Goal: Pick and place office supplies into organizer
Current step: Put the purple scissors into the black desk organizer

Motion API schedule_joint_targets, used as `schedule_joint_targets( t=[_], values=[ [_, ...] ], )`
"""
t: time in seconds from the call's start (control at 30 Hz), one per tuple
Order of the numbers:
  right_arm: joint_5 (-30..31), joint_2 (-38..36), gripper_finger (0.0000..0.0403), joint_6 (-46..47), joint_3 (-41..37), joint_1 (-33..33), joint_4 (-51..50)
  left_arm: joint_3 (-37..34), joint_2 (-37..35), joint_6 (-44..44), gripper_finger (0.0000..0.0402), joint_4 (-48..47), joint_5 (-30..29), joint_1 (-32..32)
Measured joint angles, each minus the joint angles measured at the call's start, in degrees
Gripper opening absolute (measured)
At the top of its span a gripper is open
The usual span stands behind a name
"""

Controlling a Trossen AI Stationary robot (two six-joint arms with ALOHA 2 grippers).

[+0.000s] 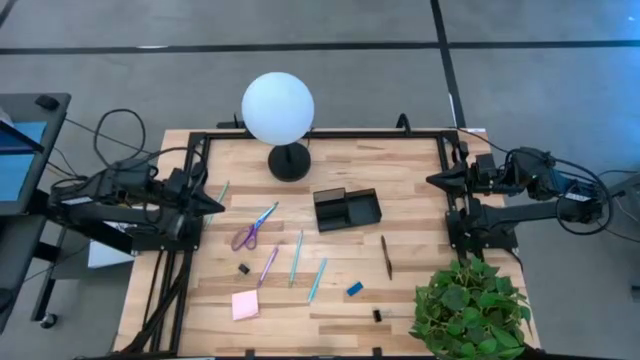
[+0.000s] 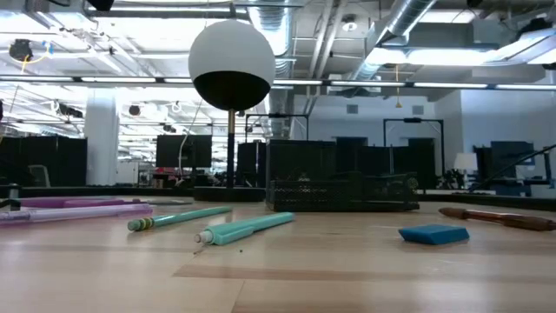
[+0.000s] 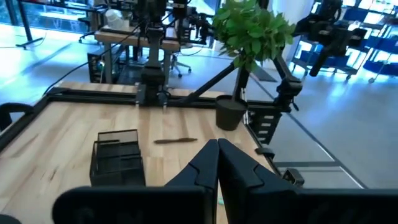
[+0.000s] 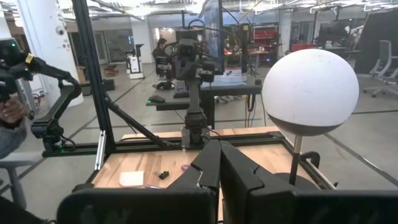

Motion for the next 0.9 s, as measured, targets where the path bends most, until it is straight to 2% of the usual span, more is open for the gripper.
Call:
schedule_joint_targets(
  t=[0.27,0.47,0.77,0.9],
  values=[
    [0.01,0.0,0.0,0.0,-0.02,0.0,0.01,-3.67,0.02,0.0,0.0,2.86,-0.4,0.0],
    [0.0,0.0,0.0,0.0,-0.02,-0.02,0.0,-9.06,0.02,-0.06,0.0,6.67,-0.44,0.0],
    [0.02,0.0,0.0,0.0,0.0,0.0,0.0,-22.98,0.04,-1.77,0.0,21.0,-0.42,-0.04],
    [0.01,0.0,0.0,0.0,-0.01,-0.01,0.0,-26.54,0.02,-2.32,0.0,27.35,-0.44,-0.04]
  ],
)
